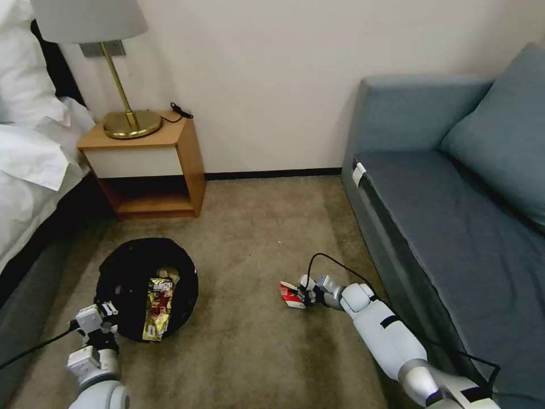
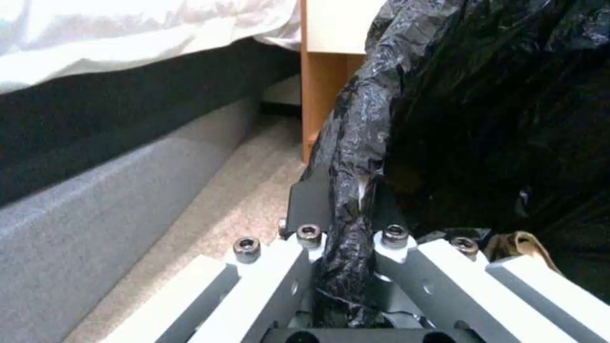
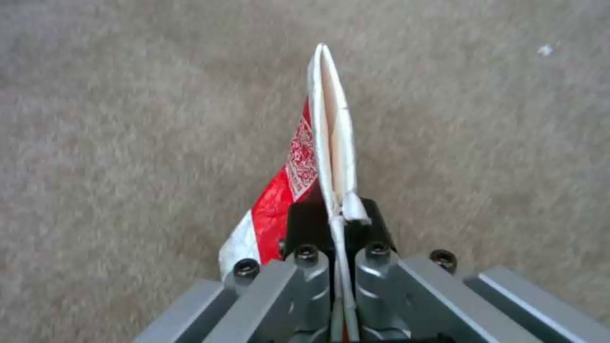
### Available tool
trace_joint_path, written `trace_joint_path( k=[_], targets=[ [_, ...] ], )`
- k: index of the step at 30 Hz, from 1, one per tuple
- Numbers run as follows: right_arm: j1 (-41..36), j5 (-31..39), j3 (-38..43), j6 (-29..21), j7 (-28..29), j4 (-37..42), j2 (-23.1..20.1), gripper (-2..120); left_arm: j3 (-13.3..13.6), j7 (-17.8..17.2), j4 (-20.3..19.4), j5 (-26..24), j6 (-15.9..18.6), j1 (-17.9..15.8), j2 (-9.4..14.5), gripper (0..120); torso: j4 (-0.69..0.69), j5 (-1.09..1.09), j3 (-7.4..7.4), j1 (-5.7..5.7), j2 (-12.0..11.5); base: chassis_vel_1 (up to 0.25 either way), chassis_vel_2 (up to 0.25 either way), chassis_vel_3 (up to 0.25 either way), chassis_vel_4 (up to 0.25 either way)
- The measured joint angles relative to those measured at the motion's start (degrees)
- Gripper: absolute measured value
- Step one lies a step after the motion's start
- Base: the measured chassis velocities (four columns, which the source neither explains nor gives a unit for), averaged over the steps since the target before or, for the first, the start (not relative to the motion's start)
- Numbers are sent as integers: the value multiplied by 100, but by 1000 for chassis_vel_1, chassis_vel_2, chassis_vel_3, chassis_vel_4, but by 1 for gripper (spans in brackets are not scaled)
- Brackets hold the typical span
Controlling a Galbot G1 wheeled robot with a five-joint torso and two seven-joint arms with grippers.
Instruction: Pick up the trash bin, then pick up the garbage on the floor and place it into the trash bin.
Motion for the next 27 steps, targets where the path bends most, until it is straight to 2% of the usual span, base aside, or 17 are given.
trace_joint_path(
  k=[5, 10, 19, 27],
  targets=[
    [-13, 279, -96, 69, 57, 329, -13, 0, 7, 0, -3, -14, -1, 10, 2, 2, -1, 0, 0, 0, 0, 0, 0, 0, 0],
    [17, 816, -434, 307, 470, 721, 80, 0, 15, 0, -4, -16, -2, 15, 1, 2, 0, 0, 0, 0, 0, 0, 0, 0, 0],
    [7, 2454, -1797, 800, 1593, 1887, 344, 0, 25, 5, 40, -20, -12, 10, -2, 2, 1, -1, 0, 0, 0, 0, 0, 0, 0],
    [-18, 3016, -2564, 833, 2171, 2599, 508, 0, 81, 13, 40, 23, 7, -49, -23, 2, 0, -1, 0, 0, 0, 0, 0, 0, 0]
  ],
)
